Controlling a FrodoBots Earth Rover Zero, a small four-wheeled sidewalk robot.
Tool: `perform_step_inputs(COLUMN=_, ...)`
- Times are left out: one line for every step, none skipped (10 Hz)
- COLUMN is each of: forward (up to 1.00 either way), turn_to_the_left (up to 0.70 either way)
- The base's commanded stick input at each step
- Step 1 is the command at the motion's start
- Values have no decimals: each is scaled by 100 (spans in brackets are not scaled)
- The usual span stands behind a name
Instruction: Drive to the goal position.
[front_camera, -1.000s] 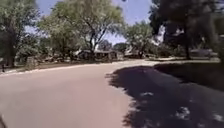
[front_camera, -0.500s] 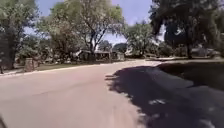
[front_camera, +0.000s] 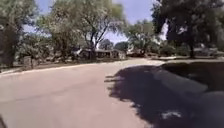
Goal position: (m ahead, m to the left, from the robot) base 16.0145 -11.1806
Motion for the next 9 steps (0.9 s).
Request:
perform_step_inputs(forward=70, turn_to_the_left=-35)
perform_step_inputs(forward=70, turn_to_the_left=-35)
perform_step_inputs(forward=70, turn_to_the_left=-35)
perform_step_inputs(forward=70, turn_to_the_left=-35)
perform_step_inputs(forward=70, turn_to_the_left=-35)
perform_step_inputs(forward=70, turn_to_the_left=-35)
perform_step_inputs(forward=70, turn_to_the_left=-9)
perform_step_inputs(forward=70, turn_to_the_left=0)
perform_step_inputs(forward=70, turn_to_the_left=0)
